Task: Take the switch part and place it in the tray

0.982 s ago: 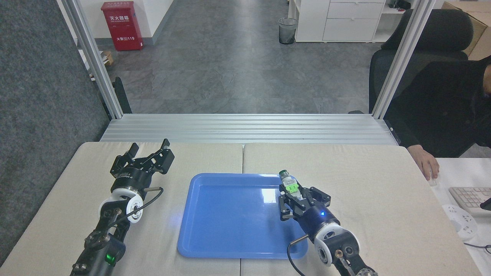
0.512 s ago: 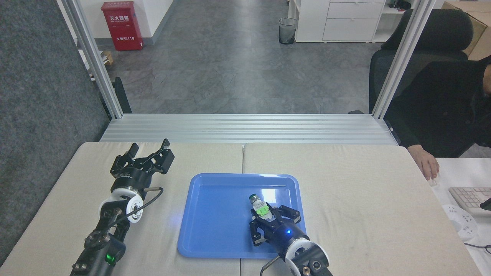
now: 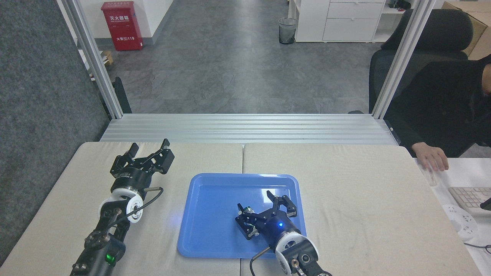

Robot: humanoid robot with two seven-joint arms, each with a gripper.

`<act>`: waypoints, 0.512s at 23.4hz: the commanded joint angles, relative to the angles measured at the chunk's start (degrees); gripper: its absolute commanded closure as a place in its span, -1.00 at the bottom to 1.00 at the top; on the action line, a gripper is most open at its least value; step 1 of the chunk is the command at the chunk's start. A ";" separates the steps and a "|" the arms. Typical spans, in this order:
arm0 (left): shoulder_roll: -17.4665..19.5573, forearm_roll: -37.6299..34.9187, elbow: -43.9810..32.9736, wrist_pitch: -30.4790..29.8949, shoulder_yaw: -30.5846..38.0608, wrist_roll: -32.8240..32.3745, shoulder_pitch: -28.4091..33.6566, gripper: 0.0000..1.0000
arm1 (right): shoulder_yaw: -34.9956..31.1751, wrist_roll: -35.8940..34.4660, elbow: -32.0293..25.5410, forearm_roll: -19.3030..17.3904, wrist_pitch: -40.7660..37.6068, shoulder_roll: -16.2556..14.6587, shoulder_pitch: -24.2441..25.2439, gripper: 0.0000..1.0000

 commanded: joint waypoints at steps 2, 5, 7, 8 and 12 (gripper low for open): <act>0.00 0.00 0.00 -0.01 0.00 0.03 0.00 -1.00 | -14.80 -4.61 0.23 -4.33 -0.76 2.01 -6.68 -0.97; 0.00 0.00 0.00 -0.01 0.00 0.03 0.00 -1.00 | -20.08 -12.76 -0.14 -4.95 -8.48 -5.89 -6.68 -0.97; 0.00 0.00 0.00 -0.01 0.00 0.03 0.00 -1.00 | -23.51 -16.48 0.04 -7.14 -9.47 -8.54 -5.63 -0.97; 0.00 0.00 0.00 -0.01 0.00 0.03 0.00 -1.00 | -24.83 -16.49 0.30 -8.46 -9.29 -9.25 -4.84 -0.97; 0.00 0.00 0.00 -0.01 0.00 0.03 0.00 -1.00 | -31.08 -16.14 0.30 -11.72 -9.47 -13.20 -2.56 -0.97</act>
